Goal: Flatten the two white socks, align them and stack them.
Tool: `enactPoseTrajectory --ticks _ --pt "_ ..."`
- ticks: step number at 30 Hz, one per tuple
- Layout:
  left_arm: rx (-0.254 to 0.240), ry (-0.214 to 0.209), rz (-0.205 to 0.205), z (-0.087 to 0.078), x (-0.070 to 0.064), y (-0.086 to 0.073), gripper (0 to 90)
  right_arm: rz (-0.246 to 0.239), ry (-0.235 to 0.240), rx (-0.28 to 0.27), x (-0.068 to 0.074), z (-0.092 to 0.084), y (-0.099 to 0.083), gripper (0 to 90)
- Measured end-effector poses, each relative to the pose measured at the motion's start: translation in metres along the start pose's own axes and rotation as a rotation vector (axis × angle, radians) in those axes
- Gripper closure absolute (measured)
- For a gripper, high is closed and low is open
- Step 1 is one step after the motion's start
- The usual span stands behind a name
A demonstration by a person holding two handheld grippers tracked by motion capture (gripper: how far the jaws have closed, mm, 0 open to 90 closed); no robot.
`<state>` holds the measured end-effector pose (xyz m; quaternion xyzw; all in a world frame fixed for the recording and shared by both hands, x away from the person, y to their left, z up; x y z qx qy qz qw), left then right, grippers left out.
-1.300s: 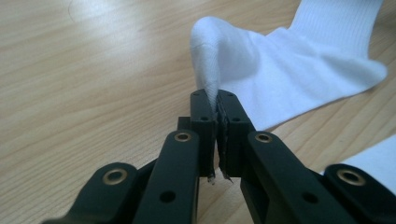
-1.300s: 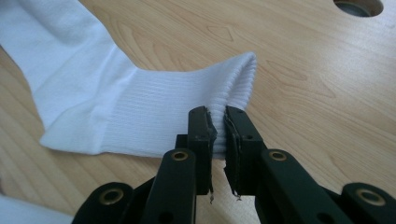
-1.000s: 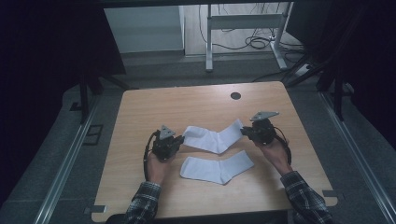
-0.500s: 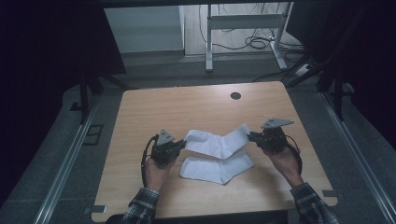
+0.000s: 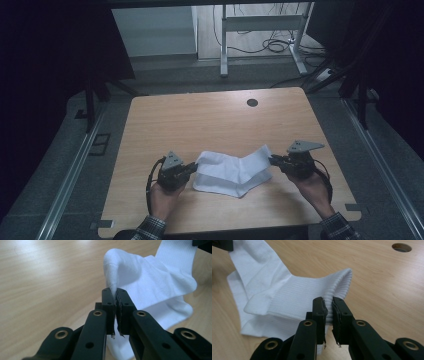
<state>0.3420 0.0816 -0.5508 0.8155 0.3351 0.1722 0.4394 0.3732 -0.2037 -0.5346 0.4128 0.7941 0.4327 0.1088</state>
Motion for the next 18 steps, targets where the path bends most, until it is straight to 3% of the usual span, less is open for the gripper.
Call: enactPoseTrajectory --ticks 10,18 --pt "0.035 -0.017 -0.013 -0.013 -0.015 -0.019 86.0 -0.028 0.016 0.046 0.014 0.002 -0.013 79.8" --pt "0.110 -0.012 0.014 -0.005 -0.021 -0.032 85.3 -0.024 0.019 0.127 0.015 0.014 -0.027 79.5"
Point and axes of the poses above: each handheld gripper's, and its own axes: z roughly forward along the jaws, y roughly out of its top, x roughly to its left, the point moved 10 cm from there along z, roughly forward along the jaws, and after that the axes turned 9 degrees about z, right-handed, at the moved point
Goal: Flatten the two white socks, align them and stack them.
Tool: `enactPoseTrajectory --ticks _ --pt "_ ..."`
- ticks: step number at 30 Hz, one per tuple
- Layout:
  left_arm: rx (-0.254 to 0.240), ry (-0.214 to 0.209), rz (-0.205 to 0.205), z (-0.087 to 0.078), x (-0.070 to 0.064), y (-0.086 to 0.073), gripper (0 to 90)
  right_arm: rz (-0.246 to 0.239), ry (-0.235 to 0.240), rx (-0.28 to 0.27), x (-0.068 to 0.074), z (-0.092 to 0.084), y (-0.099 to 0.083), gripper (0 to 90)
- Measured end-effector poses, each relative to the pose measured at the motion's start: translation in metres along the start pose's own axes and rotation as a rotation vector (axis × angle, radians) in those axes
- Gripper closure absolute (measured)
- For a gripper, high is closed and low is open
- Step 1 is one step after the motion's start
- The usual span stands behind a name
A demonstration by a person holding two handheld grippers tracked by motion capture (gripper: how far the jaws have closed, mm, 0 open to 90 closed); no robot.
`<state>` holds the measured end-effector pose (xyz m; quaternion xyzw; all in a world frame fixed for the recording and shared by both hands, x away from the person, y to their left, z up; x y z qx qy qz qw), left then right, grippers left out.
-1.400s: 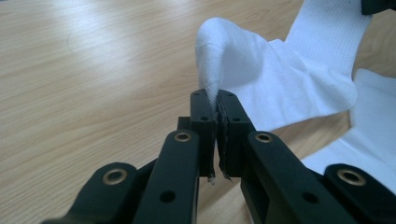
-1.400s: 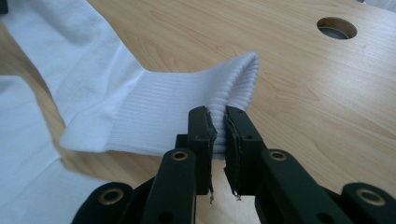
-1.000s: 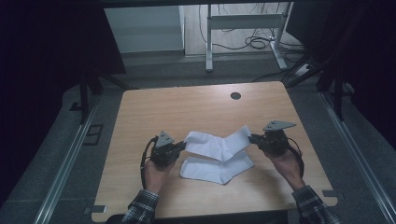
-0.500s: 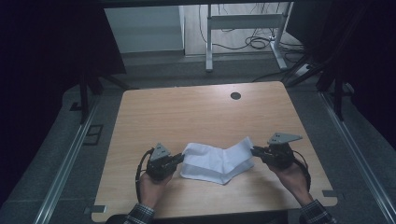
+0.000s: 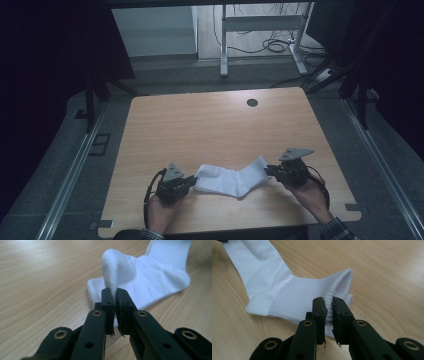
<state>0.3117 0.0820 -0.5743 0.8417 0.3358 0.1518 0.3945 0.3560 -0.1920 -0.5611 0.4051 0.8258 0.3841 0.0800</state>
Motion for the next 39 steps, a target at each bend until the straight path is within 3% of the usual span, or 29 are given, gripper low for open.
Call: enactPoseTrajectory --ticks 5,7,10,13,22,30,33,39 --pt "0.092 0.041 0.005 0.010 0.003 -0.012 79.9 0.007 -0.027 0.066 -0.006 0.011 -0.011 73.6" --pt "0.090 0.078 -0.003 0.010 0.007 -0.011 66.8 0.022 -0.049 0.086 -0.012 0.015 -0.016 66.6" --pt "0.059 0.101 -0.006 0.008 0.010 -0.005 48.6 0.036 -0.056 0.045 -0.017 0.010 -0.010 59.9" --pt "0.073 0.115 -0.015 0.014 0.012 -0.007 39.4 0.035 -0.051 0.028 -0.016 0.010 -0.007 58.7" --pt "0.162 0.150 0.006 0.034 0.021 -0.015 33.0 -0.013 -0.081 0.089 -0.017 0.028 -0.016 56.4" --pt "0.142 0.185 0.000 0.041 0.040 -0.010 32.1 -0.007 -0.094 0.073 -0.024 0.034 -0.012 51.2" --pt "0.116 0.179 -0.012 0.046 0.047 -0.008 31.1 -0.002 -0.096 0.058 -0.029 0.039 -0.008 50.4" --pt "0.096 0.169 -0.008 0.046 0.046 -0.006 28.4 0.009 -0.092 0.046 -0.033 0.041 -0.006 47.8"
Point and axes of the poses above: each handheld gripper's, and its own axes: z roughly forward along the jaws, y roughly out of its top, x roughly to its left, the point moved 10 cm from there along z, roughly forward along the jaws, and after that the axes turned 9 degrees about z, right-handed, at the moved point
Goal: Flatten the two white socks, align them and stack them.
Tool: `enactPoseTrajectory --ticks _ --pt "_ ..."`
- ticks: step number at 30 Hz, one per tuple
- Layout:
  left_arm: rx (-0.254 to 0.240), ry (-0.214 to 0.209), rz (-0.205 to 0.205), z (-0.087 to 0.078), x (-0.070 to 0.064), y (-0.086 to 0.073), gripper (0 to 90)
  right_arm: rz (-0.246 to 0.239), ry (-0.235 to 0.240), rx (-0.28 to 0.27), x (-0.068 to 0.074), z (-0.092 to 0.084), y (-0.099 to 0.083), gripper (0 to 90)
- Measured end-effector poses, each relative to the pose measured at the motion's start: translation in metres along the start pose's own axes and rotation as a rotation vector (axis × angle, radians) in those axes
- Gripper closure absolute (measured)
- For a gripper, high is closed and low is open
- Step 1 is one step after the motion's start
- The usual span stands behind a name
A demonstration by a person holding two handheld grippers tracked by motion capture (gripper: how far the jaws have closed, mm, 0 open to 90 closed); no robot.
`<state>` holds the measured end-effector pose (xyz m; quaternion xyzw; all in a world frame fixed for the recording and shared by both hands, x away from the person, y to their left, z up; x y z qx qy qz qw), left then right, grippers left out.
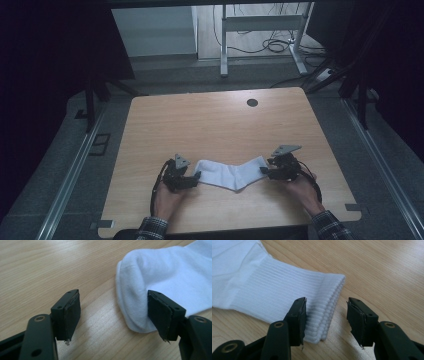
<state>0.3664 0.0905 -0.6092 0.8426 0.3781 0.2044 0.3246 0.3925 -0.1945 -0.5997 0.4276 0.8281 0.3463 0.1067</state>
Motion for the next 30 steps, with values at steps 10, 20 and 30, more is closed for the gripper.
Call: enactPoseTrajectory --ticks 10,20,30 --pt "-0.063 -0.048 0.002 -0.010 -0.009 0.011 20.3 -0.026 0.006 -0.039 0.006 -0.013 0.006 34.3" --pt "-0.090 -0.068 0.019 -0.026 -0.012 0.016 14.8 -0.018 -0.008 -0.062 0.004 -0.029 0.009 25.5" --pt "-0.101 -0.056 0.009 -0.053 0.001 0.006 14.0 0.000 -0.025 -0.097 -0.005 -0.047 0.008 19.1"
Point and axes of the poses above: each handheld gripper's, and its own axes: z roughly forward along the jaws, y roughly out of its top, x roughly to its left, the point moved 10 cm from there along z, roughly forward along the jaws, and after that the axes turned 9 degrees about z, right-handed, at the moved point
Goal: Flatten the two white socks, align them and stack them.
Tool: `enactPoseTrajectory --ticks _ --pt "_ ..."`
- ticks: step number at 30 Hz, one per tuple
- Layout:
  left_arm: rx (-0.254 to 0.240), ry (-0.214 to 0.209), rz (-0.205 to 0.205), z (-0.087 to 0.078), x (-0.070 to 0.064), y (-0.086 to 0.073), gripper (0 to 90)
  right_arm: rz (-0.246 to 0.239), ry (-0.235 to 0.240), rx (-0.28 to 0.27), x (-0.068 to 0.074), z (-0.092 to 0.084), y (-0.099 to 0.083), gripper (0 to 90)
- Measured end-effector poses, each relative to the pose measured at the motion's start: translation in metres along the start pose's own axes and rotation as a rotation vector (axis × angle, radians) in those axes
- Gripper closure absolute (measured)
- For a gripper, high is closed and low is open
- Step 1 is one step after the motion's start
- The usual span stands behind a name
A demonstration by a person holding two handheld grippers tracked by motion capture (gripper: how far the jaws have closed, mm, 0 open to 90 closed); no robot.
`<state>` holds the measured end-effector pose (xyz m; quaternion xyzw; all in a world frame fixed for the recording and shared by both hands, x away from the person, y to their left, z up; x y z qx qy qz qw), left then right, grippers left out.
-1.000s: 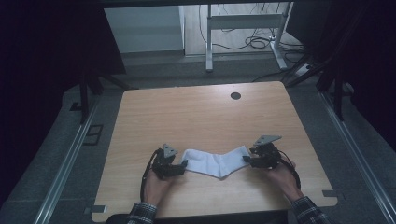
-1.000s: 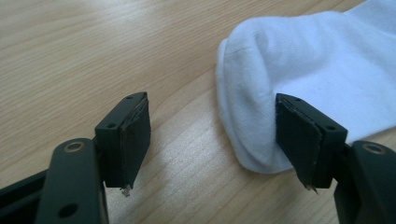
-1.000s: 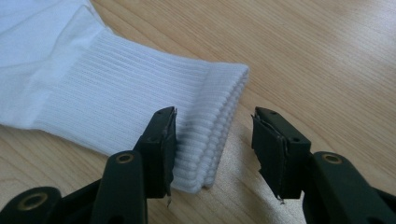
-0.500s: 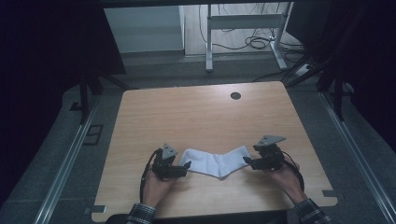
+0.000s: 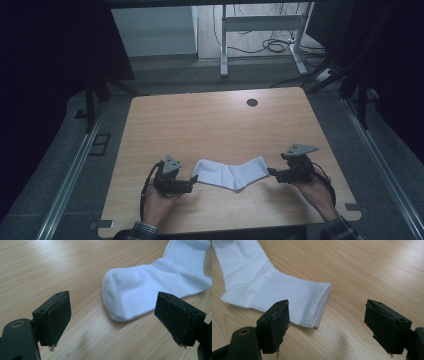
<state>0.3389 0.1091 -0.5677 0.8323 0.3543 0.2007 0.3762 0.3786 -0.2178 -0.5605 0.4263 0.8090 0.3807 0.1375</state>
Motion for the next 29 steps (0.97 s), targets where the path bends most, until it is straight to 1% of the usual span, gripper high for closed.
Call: enactPoseTrajectory --ticks 2,4,5,10,13,17,19,21,22,23,25,26,29 --pt "0.003 0.002 -0.016 -0.005 0.005 -0.005 13.9 0.005 -0.002 0.002 -0.003 -0.004 -0.003 16.8" --pt "0.020 0.008 -0.019 -0.010 0.008 -0.012 12.7 0.009 -0.008 0.004 -0.007 -0.008 -0.008 16.0" --pt "0.027 0.014 -0.017 -0.011 0.009 -0.015 12.0 0.012 -0.012 0.008 -0.010 -0.010 -0.011 15.0" --pt "0.095 0.043 0.015 -0.019 0.015 -0.040 9.4 0.037 -0.026 0.010 -0.023 -0.019 -0.024 11.8" --pt "0.113 0.047 0.016 -0.021 0.018 -0.051 7.0 0.055 -0.040 0.014 -0.032 -0.023 -0.033 10.9" --pt "0.166 0.054 0.025 -0.017 0.023 -0.067 1.2 0.074 -0.054 0.043 -0.043 -0.022 -0.047 9.4" --pt "0.188 0.044 0.015 -0.013 0.023 -0.072 0.0 0.084 -0.058 0.076 -0.049 -0.019 -0.056 9.0" --pt "0.204 0.043 0.017 -0.010 0.023 -0.075 0.0 0.088 -0.058 0.103 -0.054 -0.014 -0.063 8.4" --pt "0.202 0.036 0.018 -0.009 0.022 -0.075 0.0 0.092 -0.057 0.114 -0.055 -0.012 -0.066 7.6" --pt "0.201 0.026 0.006 -0.008 0.022 -0.076 0.0 0.083 -0.068 0.117 -0.057 -0.010 -0.068 5.0" --pt "0.194 0.011 -0.023 -0.008 0.023 -0.077 0.0 0.077 -0.070 0.112 -0.058 -0.009 -0.068 5.8" --pt "0.190 0.012 -0.017 -0.008 0.024 -0.078 0.0 0.077 -0.072 0.112 -0.058 -0.009 -0.068 5.7" --pt "0.183 0.017 -0.020 -0.007 0.025 -0.077 0.0 0.080 -0.071 0.113 -0.058 -0.009 -0.069 5.2"
Point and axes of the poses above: each handheld gripper's, and its own axes: z roughly forward along the jaws, y roughly out of its top, x roughly to its left, the point moved 10 cm from there along z, roughly forward along the jaws, and after that the axes turned 9 degrees about z, right-handed, at the moved point
